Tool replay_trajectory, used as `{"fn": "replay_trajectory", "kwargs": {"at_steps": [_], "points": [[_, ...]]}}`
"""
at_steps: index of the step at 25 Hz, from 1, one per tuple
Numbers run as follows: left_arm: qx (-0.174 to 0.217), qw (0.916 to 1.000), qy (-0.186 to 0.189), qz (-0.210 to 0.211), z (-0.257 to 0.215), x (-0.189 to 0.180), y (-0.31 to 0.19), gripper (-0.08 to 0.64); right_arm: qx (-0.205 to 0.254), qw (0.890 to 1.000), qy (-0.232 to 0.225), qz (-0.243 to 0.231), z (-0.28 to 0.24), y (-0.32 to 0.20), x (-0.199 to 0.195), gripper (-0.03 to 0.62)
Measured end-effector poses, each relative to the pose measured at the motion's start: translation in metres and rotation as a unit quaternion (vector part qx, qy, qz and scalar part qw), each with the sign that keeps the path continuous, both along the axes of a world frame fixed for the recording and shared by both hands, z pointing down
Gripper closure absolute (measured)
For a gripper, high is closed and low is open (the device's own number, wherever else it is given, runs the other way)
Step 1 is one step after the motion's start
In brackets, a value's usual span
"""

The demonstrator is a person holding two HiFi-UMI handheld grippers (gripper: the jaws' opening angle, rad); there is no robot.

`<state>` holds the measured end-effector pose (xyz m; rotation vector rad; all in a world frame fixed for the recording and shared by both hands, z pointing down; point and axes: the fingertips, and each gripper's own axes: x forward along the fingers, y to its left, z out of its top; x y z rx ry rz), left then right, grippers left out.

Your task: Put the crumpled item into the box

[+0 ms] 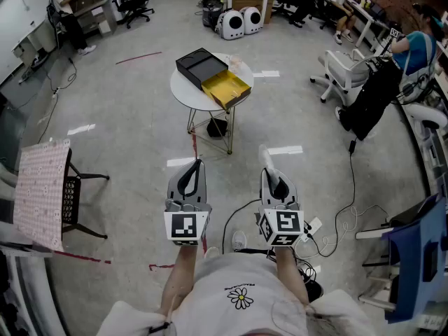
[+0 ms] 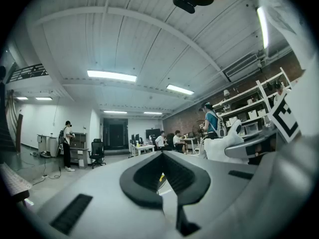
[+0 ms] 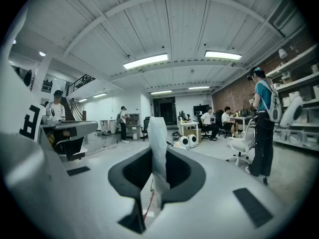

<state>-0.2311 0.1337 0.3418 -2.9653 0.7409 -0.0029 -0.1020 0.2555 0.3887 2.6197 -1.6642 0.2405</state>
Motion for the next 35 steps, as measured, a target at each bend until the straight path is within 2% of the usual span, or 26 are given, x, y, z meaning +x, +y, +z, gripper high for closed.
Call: {"fn": "replay_trajectory", "kwargs": {"at_steps": [11, 18, 22, 31, 35], "points": [[-0.003, 0.9998, -0.011, -0.016, 0.004, 0.017, 0.014, 0.560, 0.000, 1.000, 0.012, -0.026, -0.003, 0.010, 0.019, 0.543], [0.012, 0.9995, 0.004, -0.029, 0.005, 0.024, 0.028, 0.560, 0.009, 0.998, 0.030, -0.050, 0.001, 0.024, 0.024, 0.543], [0.013, 0.9995, 0.003, -0.028, 0.010, 0.037, 0.029, 0.560, 0.014, 0.998, 0.022, -0.062, 0.007, 0.024, 0.034, 0.543], [0.034, 0.9990, 0.025, -0.013, -0.006, 0.095, -0.010, 0.560, 0.019, 0.996, 0.048, -0.068, 0.001, -0.011, 0.076, 0.542], [0.026, 0.9990, 0.034, -0.008, 0.002, 0.128, -0.046, 0.560, 0.008, 0.995, 0.070, -0.068, 0.006, -0.040, 0.103, 0.543]]}}
